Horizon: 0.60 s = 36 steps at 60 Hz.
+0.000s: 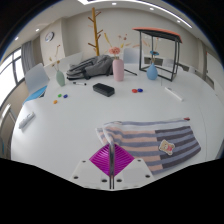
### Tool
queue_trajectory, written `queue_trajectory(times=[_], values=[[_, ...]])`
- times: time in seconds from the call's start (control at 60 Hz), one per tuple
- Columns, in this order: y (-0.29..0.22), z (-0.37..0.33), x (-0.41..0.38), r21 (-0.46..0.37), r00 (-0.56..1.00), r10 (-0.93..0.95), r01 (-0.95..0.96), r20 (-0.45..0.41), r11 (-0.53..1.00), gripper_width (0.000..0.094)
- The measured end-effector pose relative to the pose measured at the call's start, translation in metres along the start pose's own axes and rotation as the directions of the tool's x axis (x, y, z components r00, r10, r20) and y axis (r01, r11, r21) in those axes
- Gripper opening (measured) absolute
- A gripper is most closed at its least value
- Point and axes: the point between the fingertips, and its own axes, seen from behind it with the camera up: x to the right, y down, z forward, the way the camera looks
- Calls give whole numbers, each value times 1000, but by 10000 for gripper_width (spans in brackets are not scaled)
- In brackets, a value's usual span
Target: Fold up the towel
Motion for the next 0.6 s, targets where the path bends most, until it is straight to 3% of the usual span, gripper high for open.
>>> queue_trajectory(times=[0.1, 0.25, 0.3, 0.45, 0.6], values=[[-33, -34, -18, 63, 995, 44, -50, 88, 997, 26], [-91, -73, 22, 167, 991, 110, -120, 71, 979, 25], [-97, -78, 50, 179, 991, 124, -129, 39, 975, 26], [-79, -66, 157, 163, 980, 82, -53, -181, 985, 26], [-34, -35, 217, 66, 963, 7, 11, -268, 998, 53]])
